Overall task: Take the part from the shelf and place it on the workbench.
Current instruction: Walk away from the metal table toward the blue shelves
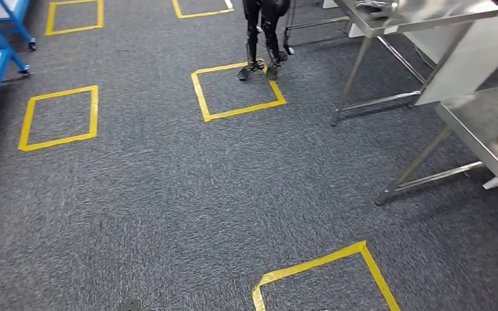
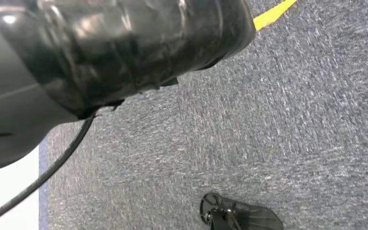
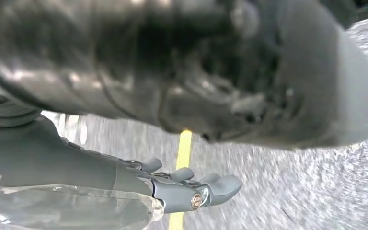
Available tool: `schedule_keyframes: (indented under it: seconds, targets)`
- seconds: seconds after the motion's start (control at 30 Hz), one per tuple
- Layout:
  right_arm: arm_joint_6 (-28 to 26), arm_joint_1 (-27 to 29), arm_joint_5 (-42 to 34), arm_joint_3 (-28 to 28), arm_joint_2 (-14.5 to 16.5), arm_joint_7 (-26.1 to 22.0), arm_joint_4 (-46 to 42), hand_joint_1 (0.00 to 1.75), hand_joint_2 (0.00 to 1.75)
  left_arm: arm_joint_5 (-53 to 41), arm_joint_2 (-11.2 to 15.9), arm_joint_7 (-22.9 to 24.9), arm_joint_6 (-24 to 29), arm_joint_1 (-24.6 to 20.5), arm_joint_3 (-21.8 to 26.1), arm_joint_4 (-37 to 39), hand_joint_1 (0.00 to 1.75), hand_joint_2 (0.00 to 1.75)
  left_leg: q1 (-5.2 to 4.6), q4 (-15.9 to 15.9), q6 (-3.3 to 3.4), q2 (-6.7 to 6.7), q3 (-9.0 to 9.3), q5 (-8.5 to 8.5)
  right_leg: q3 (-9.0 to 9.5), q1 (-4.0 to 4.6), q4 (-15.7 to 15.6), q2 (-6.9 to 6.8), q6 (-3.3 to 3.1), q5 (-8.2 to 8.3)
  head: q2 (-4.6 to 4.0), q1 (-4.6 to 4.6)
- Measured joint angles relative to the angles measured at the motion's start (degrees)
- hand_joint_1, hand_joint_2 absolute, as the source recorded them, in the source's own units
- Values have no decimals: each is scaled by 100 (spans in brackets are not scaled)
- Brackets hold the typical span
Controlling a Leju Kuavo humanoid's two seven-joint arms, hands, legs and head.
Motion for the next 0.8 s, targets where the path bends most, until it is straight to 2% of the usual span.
schedule_keyframes:
  seconds: [0.03, 0.1, 0.13, 0.17, 0.2, 0.23, 0.3, 0.37, 0.4, 0.43, 0.47, 0.5, 0.53, 0.6, 0.67, 0.73, 0.77, 0.8]
  targets:
    - [27, -4, 149, 85, 0, 67, 0, 0, 0, -61, -3, 15, -21, -14, -27, 0, 0, 0, 3, 17, -10, -81, 5, -9, 119, -7, -338, 67, -12, 246, 0, 1]
    - [182, -14, 421, 293, 0, 256, 5, 0, 0, -166, -14, 82, -92, -68, -91, 1, 0, 0, -1, 75, -50, -231, -23, -36, 373, -28, -995, 332, -48, 546, 0, -2]
    - [277, -19, 532, 404, 1, 351, 9, 0, 0, -202, -20, 128, -137, -99, -132, 1, 0, 0, 6, 99, -82, -298, -52, -41, 441, -28, -1174, 430, -64, 583, 0, -4]
    - [342, -25, 623, 507, 3, 428, 12, 0, 0, -224, -23, 171, -176, -123, -175, 2, 0, 0, 11, 110, -118, -361, -81, -37, 464, -23, -1233, 468, -82, 556, 0, -7]
    - [372, -31, 691, 601, 9, 487, 13, 0, 0, -234, -25, 214, -209, -136, -214, 2, 0, 0, 24, 110, -155, -426, -104, -27, 482, -20, -1263, 417, -101, 556, 0, -7]
    - [383, -39, 735, 679, 27, 532, 13, 0, 0, -241, -25, 258, -234, -137, -248, 3, 0, 0, 35, 115, -190, -419, -121, -28, 495, -23, -1278, 350, -132, 569, 0, -8]
    - [363, -43, 792, 803, 58, 609, 11, 0, 0, -243, -24, 352, -269, -139, -304, 4, 0, 0, 29, 311, -259, -185, -220, -151, 536, -41, -1326, 215, -202, 590, 0, -38]
    - [329, -35, 838, 911, 68, 673, 13, 0, 0, -243, -26, 445, -298, -156, -360, 8, 0, 0, 32, 896, -318, 127, -508, -445, 558, -37, -1347, 62, -251, 588, 0, -74]
    - [316, -32, 854, 967, 68, 699, 14, 0, 0, -243, -28, 487, -312, -164, -383, 11, 0, 0, 48, 1251, -341, 194, -694, -584, 562, -29, -1345, -24, -267, 578, 0, -81]
    - [308, -31, 860, 1017, 70, 715, 15, 0, 0, -243, -31, 523, -323, -163, -401, 15, 0, 0, 62, 1504, -359, 228, -830, -645, 568, -24, -1343, -108, -271, 569, 0, -81]
    - [302, -33, 863, 1065, 74, 725, 15, 0, 0, -243, -32, 546, -329, -156, -417, 17, 0, 0, 75, 1585, -373, 251, -881, -610, 578, -22, -1342, -187, -272, 557, 0, -81]
    - [297, -35, 862, 1109, 79, 731, 15, 0, 0, -243, -33, 558, -333, -146, -437, 19, 0, 0, 82, 1446, -379, 282, -819, -474, 594, -23, -1342, -261, -265, 543, 0, -82]
    - [287, -37, 860, 1146, 87, 735, 15, 0, 0, -243, -33, 559, -336, -137, -460, 19, 0, 0, 85, 1123, -375, 344, -658, -275, 618, -24, -1342, -330, -251, 525, 0, -84]
    - [251, -39, 850, 1207, 103, 751, 15, 0, 0, -244, -33, 544, -336, -149, -502, 19, 0, 0, 47, 403, -333, 595, -297, -1, 667, -5, -1339, -460, -198, 482, 0, -84]
    - [216, -51, 842, 1260, 122, 781, 15, 0, 0, -245, -32, 514, -336, -171, -530, 20, 0, 0, -2, 117, -264, 704, -162, 35, 707, 29, -1348, -573, -134, 446, 0, -74]
    - [208, -77, 841, 1303, 148, 812, 11, 0, 0, -245, -30, 481, -334, -158, -557, 20, 0, 0, -1, 85, -190, 575, -153, 44, 752, 37, -1369, -665, -73, 419, 0, -69]
    - [208, -88, 841, 1320, 159, 823, 10, 0, 0, -245, -30, 465, -333, -146, -572, 20, 0, 0, 9, 55, -155, 514, -135, 55, 762, 28, -1343, -624, -43, 379, 0, -65]
    - [212, -93, 840, 1334, 164, 829, 8, 0, 0, -245, -31, 451, -331, -145, -588, 20, 0, 0, 24, 25, -118, 455, -118, 71, 726, 14, -1226, -513, -20, 288, 0, -56]
